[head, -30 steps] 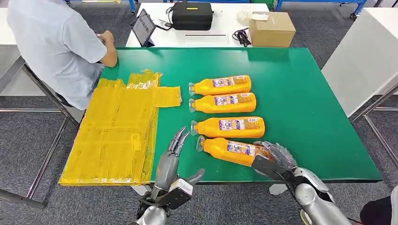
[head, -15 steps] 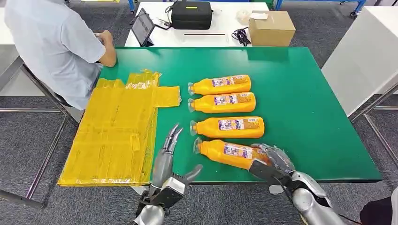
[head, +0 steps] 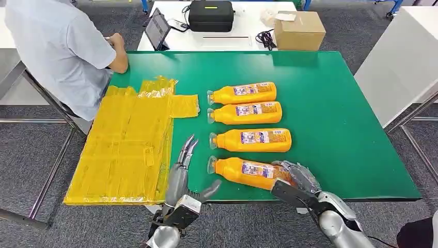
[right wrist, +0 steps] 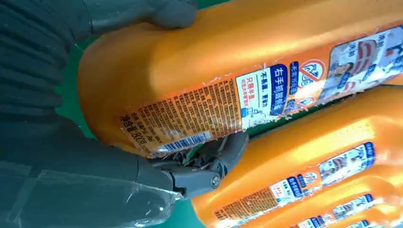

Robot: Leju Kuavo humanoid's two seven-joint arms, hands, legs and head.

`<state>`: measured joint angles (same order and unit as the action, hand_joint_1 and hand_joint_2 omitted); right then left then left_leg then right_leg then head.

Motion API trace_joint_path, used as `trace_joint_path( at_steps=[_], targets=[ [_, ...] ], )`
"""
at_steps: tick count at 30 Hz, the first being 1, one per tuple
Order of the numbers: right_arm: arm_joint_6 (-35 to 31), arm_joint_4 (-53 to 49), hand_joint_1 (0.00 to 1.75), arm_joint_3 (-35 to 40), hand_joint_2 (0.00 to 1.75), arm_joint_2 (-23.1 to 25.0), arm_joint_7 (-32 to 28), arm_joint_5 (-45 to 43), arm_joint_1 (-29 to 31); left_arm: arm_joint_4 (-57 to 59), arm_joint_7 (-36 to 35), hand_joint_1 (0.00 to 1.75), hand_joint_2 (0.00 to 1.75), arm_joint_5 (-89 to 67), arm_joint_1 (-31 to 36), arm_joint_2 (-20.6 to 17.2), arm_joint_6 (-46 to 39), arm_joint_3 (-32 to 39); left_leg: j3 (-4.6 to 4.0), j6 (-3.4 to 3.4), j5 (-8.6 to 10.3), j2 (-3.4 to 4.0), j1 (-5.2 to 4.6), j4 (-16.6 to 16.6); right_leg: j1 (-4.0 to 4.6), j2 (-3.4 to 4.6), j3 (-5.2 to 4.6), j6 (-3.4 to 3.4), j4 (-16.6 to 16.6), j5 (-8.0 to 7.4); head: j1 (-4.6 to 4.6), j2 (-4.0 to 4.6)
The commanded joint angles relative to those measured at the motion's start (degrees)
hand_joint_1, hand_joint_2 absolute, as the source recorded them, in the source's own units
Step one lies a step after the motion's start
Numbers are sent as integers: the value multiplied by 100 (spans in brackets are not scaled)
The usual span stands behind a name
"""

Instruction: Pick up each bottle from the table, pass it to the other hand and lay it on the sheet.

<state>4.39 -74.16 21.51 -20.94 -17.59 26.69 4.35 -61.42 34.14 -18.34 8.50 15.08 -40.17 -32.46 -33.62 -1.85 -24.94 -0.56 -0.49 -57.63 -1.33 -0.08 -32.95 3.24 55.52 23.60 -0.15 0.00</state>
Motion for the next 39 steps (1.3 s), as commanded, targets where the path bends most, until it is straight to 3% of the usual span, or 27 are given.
trace_joint_path(
  at_steps=[1, 15, 19, 20, 21, 35, 39],
  targets=[
    [-13, -230, 175, 18, 175, -49, 136, 94, 33, 117, -53, 0, 175, -20, 61, -45, 17, 132, 4, 11, -4, 10, 5, -1, 6, 6, 2, -14, 0, 2, 0, 0],
    [-154, -151, 175, -32, 175, 30, 26, 161, 18, 97, 89, 0, 175, 208, 37, 75, 17, 361, -2, 10, -5, 4, 5, 0, 6, 2, -2, -13, -2, 3, 0, 0],
    [-324, -391, 175, -149, 175, 246, 65, 191, -44, -36, 545, 0, 175, 1181, -20, 231, 17, 778, -4, 11, -6, 5, 7, -1, 8, 3, -3, -13, -2, 3, 0, 0],
    [-525, -661, 175, -346, 175, 412, 113, 180, -232, 64, 184, 0, 175, 2574, -41, 123, 379, 808, 0, 15, -11, 14, 11, -4, 12, 11, -1, -19, -1, 5, 0, 0],
    [-703, -771, 175, -572, 175, 550, 25, 128, -275, 387, 317, 0, 175, 2958, -105, 23, 431, 642, -6, 15, -10, 18, 9, -4, 10, 15, -9, -18, 1, 3, 0, 0],
    [-881, -885, 175, -671, 175, 799, -197, -16, -80, 85, 541, 0, 175, 3253, -302, -45, 344, 530, -18, 14, -8, 16, 7, 1, 8, 15, -18, -17, 0, 3, 0, 0],
    [-864, -761, 175, -592, 175, 879, -362, -178, 164, 261, -497, 0, 175, 4301, -299, -194, 1954, 374, -10, 16, -11, 26, 9, 2, 10, 24, -14, -19, -2, 2, 0, 0]
  ],
)
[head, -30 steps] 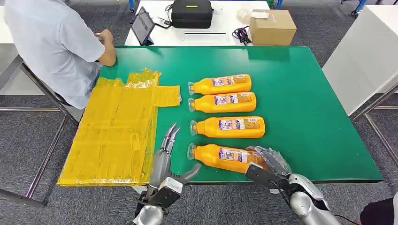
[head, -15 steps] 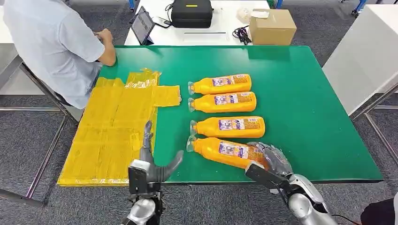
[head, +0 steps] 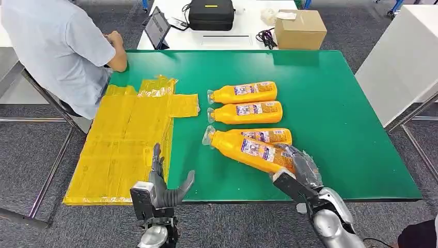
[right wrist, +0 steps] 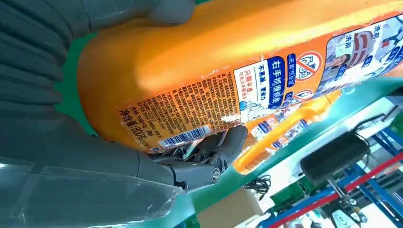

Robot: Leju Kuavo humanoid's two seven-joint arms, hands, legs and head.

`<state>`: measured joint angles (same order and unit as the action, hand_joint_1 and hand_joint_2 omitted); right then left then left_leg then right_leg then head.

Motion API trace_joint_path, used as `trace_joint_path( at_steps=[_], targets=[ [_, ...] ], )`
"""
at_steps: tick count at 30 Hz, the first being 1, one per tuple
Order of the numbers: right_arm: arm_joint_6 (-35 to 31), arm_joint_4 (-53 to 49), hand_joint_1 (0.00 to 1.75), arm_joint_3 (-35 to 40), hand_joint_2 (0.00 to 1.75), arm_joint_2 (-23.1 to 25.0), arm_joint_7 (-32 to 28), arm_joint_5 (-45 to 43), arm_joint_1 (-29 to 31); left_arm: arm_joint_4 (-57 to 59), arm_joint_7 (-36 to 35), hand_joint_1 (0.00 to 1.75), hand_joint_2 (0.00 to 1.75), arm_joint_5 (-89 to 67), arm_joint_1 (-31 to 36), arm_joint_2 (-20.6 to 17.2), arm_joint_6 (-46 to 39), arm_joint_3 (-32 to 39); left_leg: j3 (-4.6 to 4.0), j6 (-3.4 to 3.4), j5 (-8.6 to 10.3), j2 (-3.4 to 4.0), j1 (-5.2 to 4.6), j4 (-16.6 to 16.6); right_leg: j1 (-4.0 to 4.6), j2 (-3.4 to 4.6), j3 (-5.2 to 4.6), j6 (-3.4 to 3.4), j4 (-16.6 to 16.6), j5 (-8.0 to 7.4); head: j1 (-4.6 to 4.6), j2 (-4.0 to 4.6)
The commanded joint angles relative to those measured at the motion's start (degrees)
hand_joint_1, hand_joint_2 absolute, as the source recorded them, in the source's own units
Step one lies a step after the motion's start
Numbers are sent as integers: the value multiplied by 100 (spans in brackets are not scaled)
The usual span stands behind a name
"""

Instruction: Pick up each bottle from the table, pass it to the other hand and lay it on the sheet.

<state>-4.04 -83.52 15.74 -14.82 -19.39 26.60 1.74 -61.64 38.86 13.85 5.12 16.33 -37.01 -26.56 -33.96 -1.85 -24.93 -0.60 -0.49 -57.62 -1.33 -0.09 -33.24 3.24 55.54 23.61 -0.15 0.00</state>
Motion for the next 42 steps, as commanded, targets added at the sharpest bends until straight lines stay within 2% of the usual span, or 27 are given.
trace_joint_path(
  at_steps=[1, 2, 9, 18, 28, 34, 39, 42],
  targets=[
    [37, 209, 175, 40, 175, 267, -233, -235, 509, 306, -1029, 0, 175, 1221, 38, -364, 1979, -264, 16, 11, -7, 25, 4, 3, 5, 21, 9, -14, -3, 0, 0, 0],
    [63, 234, 175, 90, 175, 274, -284, -286, 616, 322, -969, 0, 175, 1302, 36, -403, 2284, -286, 26, 15, -12, 41, 7, 3, 9, 37, 14, -19, -4, -1, 0, 0],
    [63, 236, 175, 112, 175, 268, -281, -289, 629, 319, -971, 0, 175, 1305, 50, -390, 2300, -262, 17, 11, -4, 17, 4, 6, 5, 13, 12, -13, -6, 0, 0, 0],
    [565, 243, 175, 724, 175, 451, -675, -716, 1105, 598, -952, 0, 175, 1949, 304, -444, 4240, 18, 14, 15, -6, 34, 9, 2, 9, 29, 7, -18, -2, -4, 0, 0],
    [557, 281, 175, 753, 175, 459, -679, -713, 1125, 623, -940, 0, 175, 1941, 311, -424, 4280, 45, 19, 15, -8, 23, 9, 0, 10, 19, 14, -17, -1, 3, 0, 0],
    [888, 514, 175, 1054, 175, 710, -804, -879, 1341, 558, -530, 0, 175, 1866, 487, -283, 4329, 383, 5, 12, -1, 21, 6, 0, 6, 18, 0, -13, 1, -3, 0, 0],
    [1096, 813, 175, 1435, 175, 990, -851, -1033, 1707, 1159, -322, 0, 175, 1963, 986, -93, 4312, 776, 4, 11, 1, 20, 7, 1, 7, 17, -2, -13, 1, -4, 0, 0],
    [1185, 937, 175, 1619, 175, 1075, -852, -1107, 1814, 1156, 114, 0, 175, 1748, 1065, -57, 4400, 905, 11, 15, 0, 29, 13, -2, 14, 25, 3, -17, 3, -5, 2, 0]
  ],
)
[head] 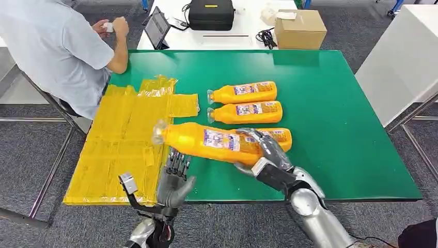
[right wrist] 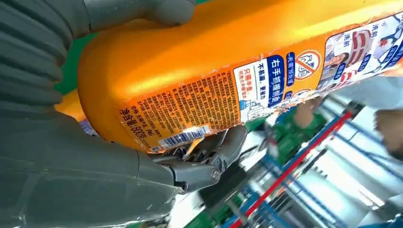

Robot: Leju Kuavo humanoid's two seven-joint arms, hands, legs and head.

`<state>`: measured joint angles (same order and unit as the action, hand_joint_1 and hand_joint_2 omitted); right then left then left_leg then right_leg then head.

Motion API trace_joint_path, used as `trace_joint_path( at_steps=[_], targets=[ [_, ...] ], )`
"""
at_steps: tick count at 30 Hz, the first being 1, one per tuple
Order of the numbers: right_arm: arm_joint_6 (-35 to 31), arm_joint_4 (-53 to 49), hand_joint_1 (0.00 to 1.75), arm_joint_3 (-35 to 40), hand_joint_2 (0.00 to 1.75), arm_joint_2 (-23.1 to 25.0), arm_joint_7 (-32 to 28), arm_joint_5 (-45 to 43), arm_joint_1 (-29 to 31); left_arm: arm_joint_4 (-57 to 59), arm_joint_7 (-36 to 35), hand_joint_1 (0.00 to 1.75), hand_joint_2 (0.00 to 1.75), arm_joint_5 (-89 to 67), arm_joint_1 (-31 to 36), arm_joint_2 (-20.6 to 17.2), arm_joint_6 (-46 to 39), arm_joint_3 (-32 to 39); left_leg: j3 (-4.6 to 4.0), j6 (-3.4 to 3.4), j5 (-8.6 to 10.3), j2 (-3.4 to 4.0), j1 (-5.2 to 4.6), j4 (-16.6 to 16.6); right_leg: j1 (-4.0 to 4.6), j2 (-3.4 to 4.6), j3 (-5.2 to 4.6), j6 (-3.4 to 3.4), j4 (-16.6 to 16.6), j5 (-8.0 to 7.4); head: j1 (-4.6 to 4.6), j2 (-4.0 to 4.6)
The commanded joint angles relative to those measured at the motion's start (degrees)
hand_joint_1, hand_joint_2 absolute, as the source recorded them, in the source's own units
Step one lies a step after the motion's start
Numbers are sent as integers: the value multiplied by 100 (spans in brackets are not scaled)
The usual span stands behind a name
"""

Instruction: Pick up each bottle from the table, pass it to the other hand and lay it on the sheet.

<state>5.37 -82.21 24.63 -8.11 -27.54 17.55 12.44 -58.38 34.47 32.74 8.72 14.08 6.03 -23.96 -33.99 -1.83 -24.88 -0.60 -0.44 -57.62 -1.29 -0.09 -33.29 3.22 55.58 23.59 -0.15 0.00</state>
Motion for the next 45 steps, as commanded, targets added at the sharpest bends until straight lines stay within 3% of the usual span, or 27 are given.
trace_joint_path(
  at_steps=[1, 6, 12, 18, 27, 28, 29, 37, 40, 45],
  targets=[
    [251, 834, 175, 754, 175, 410, -37, -218, 741, 595, 553, 0, 175, -294, 620, 190, 94, 729, 10, 8, -2, 23, 5, 0, 6, 20, 4, -10, -1, -4, 0, 0],
    [378, 968, 175, 818, 175, 431, -57, -286, 703, -335, 553, 0, 175, -1133, 285, 335, 139, 930, 8, 5, -2, 13, 4, -1, 4, 11, 5, -8, 1, 1, 2, 0],
    [541, 1048, 175, 989, 175, 558, -137, -311, 796, -96, 553, 0, 175, -995, 444, 368, 451, 772, 10, 8, -4, 20, 4, -1, 4, 17, 9, -12, 0, 0, 2, 0],
    [534, 1120, 175, 948, 175, 499, -151, -323, 731, -595, 553, 0, 175, -1309, 205, 413, 947, 740, 11, 10, -7, 18, 7, -5, 8, 14, 9, -16, 0, 2, 2, 0],
    [573, 1190, 175, 841, 175, 548, -218, -351, 666, -534, 553, 0, 175, -1440, 209, 408, 1096, 646, 17, 9, -6, 9, 8, -1, 9, 5, 17, -14, -4, 5, 0, 0],
    [581, 1175, 175, 838, 175, 552, -221, -354, 660, -568, 553, 103, 175, -1495, 199, 417, 1117, 670, 8, 5, -1, 5, 3, 1, 3, 3, 7, -9, -2, 2, 0, 0],
    [581, 1175, 175, 838, 175, 552, -221, -354, 660, -568, 553, 148, 175, -1495, 199, 417, 1117, 670, 14, 10, -5, 9, 7, -2, 7, 5, 14, -14, -2, 4, 2, 0],
    [581, 1175, 175, 838, 175, 552, -221, -354, 660, -568, 553, 148, 175, -1495, 199, 417, 1117, 670, 13, 9, -5, 10, 7, -2, 7, 6, 12, -14, -1, 4, 0, 0],
    [594, 1172, 175, 822, 175, 546, -210, -353, 633, -597, 553, 175, 175, -1584, 169, 443, 1119, 711, 13, 8, -5, 9, 6, 0, 6, 5, 12, -12, -3, 4, 0, 0],
    [577, 1247, 175, 770, 175, 537, -191, -350, 577, -439, 553, 175, 175, -1584, 202, 447, 1053, 782, 12, 7, -3, 5, 5, 0, 5, 1, 11, -11, -2, 4, 2, 0]
  ],
)
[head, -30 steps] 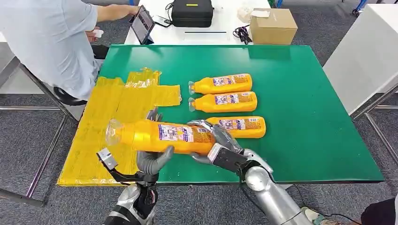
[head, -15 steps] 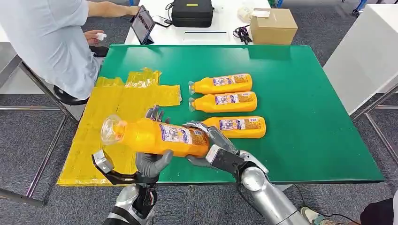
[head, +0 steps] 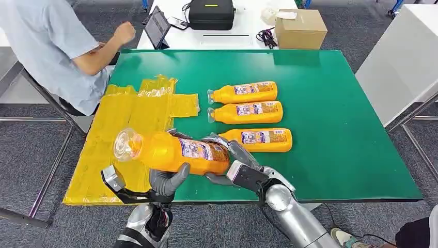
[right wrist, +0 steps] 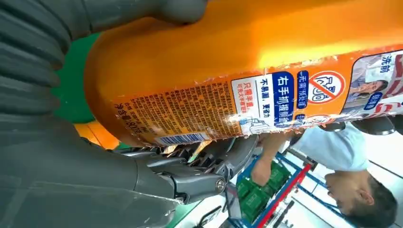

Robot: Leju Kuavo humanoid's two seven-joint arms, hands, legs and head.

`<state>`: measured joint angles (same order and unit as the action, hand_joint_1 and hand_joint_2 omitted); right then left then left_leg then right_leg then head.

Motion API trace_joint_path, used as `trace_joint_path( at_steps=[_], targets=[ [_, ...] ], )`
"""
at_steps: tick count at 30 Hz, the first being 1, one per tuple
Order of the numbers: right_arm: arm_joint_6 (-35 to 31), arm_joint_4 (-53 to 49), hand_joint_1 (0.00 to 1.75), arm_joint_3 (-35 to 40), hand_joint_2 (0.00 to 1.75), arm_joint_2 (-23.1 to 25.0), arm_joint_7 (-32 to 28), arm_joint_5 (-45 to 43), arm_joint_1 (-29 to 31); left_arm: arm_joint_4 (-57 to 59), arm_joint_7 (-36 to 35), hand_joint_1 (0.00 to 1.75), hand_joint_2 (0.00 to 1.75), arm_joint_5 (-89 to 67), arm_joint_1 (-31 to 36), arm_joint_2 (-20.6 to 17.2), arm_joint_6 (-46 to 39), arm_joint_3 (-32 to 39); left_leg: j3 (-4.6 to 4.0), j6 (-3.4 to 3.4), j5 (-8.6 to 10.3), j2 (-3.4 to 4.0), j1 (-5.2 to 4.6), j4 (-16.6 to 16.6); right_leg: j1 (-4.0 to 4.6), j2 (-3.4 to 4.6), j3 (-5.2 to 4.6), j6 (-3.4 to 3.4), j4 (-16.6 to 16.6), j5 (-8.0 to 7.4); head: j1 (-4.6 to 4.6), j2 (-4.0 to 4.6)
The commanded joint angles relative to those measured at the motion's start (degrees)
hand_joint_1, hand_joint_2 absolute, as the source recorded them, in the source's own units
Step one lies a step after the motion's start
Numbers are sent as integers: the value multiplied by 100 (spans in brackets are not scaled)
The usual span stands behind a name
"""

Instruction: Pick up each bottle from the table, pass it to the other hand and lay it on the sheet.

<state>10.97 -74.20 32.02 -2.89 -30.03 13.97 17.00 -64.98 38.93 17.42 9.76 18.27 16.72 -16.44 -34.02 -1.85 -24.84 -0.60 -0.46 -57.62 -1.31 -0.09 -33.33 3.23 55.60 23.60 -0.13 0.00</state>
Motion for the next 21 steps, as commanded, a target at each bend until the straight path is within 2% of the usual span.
trace_joint_path(
  at_steps=[1, 6, 7, 8, 9, 10, 15, 21],
  targets=[
    [3, 464, 175, 6, 175, 24, 58, 10, 108, 192, 107, 175, 175, -138, 96, 18, -69, 22, 21, 13, -11, 7, 11, -3, 12, 3, 23, -16, -3, 7, 0, 0],
    [19, 390, 175, -30, 175, 12, 62, -14, 27, 253, 107, 175, 175, -217, 112, 3, -133, -67, 20, 13, -9, 1, 11, -2, 12, -3, 23, -17, -5, 7, 0, 0],
    [25, 342, 166, -55, 175, -2, 67, -26, -21, 324, 107, 175, 175, -228, 124, -6, -201, -105, 14, 8, -4, 1, 5, 2, 6, -2, 14, -11, -5, 3, -2, 0],
    [10, 331, 145, -83, 175, -8, 66, -25, -54, 301, 107, 175, 175, -280, 120, -13, -324, -126, 21, 13, -11, 6, 11, -3, 12, 1, 23, -17, -4, 7, -2, 0],
    [9, 340, 38, -128, 175, -4, 87, -44, -91, 350, 107, 175, 175, -275, 134, -21, -409, -148, 16, 9, -4, -2, 6, 3, 7, -6, 18, -11, -7, 4, 0, 0],
    [-13, 346, 0, -186, 175, 6, 89, -45, -152, 377, 107, 175, 175, -333, 154, -51, -631, -205, 24, 13, -10, 0, 12, 0, 13, -6, 29, -17, -9, 7, -2, 0],
    [-564, 192, 0, -475, 175, 0, 45, 339, -558, -111, 107, 175, 175, -1019, -17, -315, -1620, -528, 17, 11, -6, -7, 8, 2, 9, -11, 21, -14, -6, 8, 0, 0],
    [-765, 2, 0, -741, 175, 29, 66, 420, -867, -467, 107, 175, 175, -563, -303, -558, -1413, -697, 22, 15, -13, 11, 9, 1, 11, 6, 21, -19, -4, 8, 0, 0]
  ],
)
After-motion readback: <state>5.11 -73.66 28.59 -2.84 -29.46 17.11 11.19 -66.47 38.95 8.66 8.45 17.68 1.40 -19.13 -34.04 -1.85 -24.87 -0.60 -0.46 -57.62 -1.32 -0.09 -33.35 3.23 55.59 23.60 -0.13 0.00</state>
